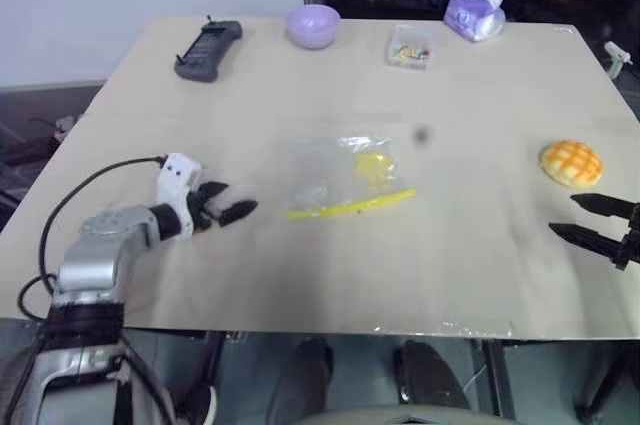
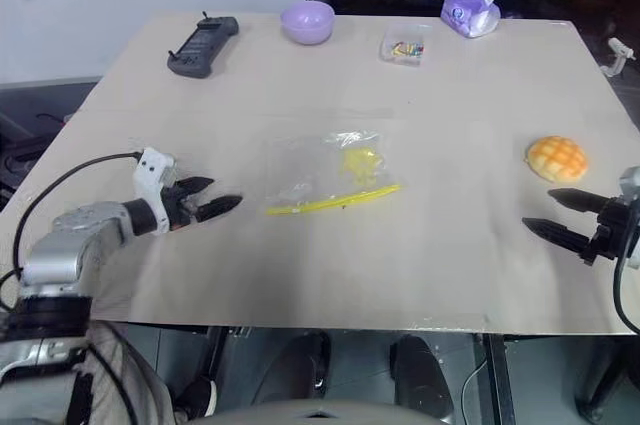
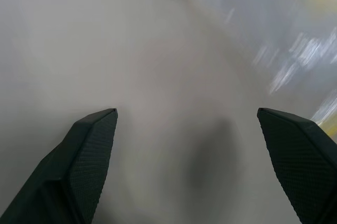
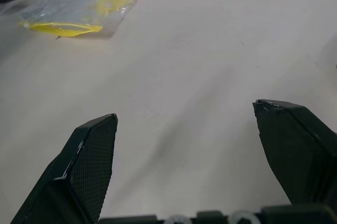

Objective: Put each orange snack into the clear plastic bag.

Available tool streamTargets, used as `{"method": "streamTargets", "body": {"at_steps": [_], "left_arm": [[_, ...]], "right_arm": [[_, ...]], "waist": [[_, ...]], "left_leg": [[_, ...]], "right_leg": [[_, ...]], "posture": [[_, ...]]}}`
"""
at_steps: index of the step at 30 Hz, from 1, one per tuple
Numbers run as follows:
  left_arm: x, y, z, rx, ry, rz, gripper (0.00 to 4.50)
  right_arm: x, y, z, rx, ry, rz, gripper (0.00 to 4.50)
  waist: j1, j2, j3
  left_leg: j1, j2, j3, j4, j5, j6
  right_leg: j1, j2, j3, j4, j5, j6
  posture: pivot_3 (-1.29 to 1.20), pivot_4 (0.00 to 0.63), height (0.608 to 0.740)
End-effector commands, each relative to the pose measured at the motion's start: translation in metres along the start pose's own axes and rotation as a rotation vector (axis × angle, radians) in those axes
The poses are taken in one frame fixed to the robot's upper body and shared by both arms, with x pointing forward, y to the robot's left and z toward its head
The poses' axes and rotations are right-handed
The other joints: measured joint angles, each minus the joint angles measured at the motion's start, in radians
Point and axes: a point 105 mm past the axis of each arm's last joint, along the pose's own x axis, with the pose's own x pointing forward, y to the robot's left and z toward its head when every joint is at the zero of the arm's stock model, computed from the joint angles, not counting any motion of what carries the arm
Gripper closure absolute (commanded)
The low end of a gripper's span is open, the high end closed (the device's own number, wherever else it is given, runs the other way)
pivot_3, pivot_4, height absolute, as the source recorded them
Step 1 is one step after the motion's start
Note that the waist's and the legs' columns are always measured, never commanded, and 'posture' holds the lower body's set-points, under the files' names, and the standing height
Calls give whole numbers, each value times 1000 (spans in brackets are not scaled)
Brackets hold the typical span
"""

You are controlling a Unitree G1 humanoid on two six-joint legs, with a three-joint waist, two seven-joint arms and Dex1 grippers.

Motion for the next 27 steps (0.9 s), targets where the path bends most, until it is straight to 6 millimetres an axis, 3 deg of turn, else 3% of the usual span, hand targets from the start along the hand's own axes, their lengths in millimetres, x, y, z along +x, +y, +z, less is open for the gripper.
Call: {"method": "streamTargets", "body": {"at_steps": [1, 4, 10, 19, 24, 27], "left_arm": [[9, -25, 17, -225, -48, -132, 0], [23, -40, 14, -371, -25, -207, 0], [70, -51, -15, -513, 82, -161, 0], [79, -47, -20, -551, 116, -119, 0], [73, -46, -7, -558, 54, -143, 1508], [65, -46, 1, -539, 25, -154, 1508]], "right_arm": [[-10, -2, 13, -40, -24, -26, 36], [-11, -2, 14, -42, -22, -29, 36], [-7, -1, 15, -49, -24, -22, 36], [-9, -1, 14, -52, -28, -39, 36], [-8, -1, 13, -50, -28, -39, 0], [-8, -1, 13, -50, -27, -41, 0]], "waist": [[-2, 0, 0], [-4, 0, 0], [-1, 1, -2], [19, 4, -5], [16, 5, -5], [15, 4, -5]], "left_leg": [[0, 0, 0, 0, 0, 0], [0, 0, 0, 0, 0, 0], [1, 0, 0, 1, 0, 0], [20, -1, -1, -1, 0, 0], [20, -1, -1, -1, 0, 0], [19, -1, -1, -1, 0, 0]], "right_leg": [[0, 0, 0, 0, 0, 0], [0, 0, 0, 0, 0, 0], [1, 0, 1, 1, 0, 0], [22, -1, -1, -4, 0, 1], [22, -1, -1, -5, 0, 1], [21, -1, -1, -7, 0, 1]], "posture": [[0, 150, 740], [0, 150, 740], [0, 150, 740], [0, 150, 740], [0, 150, 740], [0, 150, 740]]}}
